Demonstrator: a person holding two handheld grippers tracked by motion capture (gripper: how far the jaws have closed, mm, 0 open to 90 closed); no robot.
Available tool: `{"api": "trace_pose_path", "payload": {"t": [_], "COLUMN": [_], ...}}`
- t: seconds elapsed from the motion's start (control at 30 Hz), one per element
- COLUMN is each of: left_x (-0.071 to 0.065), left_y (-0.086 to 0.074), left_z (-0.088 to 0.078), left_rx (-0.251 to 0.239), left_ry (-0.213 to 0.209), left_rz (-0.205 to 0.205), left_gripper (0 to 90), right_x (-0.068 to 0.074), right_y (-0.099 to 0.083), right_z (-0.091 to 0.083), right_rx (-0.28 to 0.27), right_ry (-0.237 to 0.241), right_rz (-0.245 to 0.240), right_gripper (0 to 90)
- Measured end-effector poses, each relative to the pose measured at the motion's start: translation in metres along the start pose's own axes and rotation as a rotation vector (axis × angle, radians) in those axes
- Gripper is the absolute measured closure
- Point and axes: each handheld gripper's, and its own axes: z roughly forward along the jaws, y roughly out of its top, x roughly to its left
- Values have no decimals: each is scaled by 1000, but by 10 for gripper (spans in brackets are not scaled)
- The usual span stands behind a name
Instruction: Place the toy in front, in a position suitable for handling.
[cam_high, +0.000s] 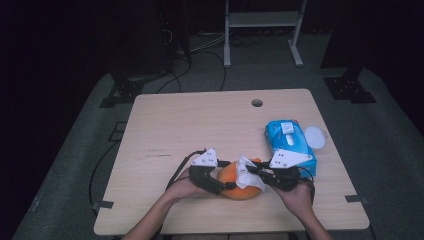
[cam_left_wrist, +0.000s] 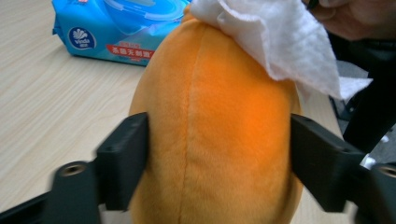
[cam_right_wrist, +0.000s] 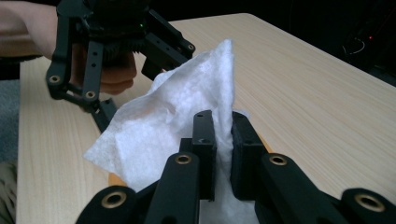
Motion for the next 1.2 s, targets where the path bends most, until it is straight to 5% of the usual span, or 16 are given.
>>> {"api": "trace_pose_path", "payload": {"t": [0.3,0.53,0.83,1.07,1.2], "left_x": [9,12,9,-5,-5], "left_y": [-7,-11,-11,-4,-4], "left_z": [-5,-7,-6,0,0], "left_rx": [-9,-8,-6,20,22], "left_ry": [0,8,1,2,6], "left_rz": [-50,-65,-49,42,38], "left_gripper": [307,300,317,316,318], "right_x": [-25,-10,-35,-26,-26], "right_y": [-17,-8,-27,-14,-14], "right_z": [-12,-6,-9,-12,-12], "right_rx": [27,3,56,-19,-14], "right_ry": [-56,23,-5,-3,-2], "right_rz": [83,21,143,112,99], "right_gripper": [815,807,809,811,811]}}
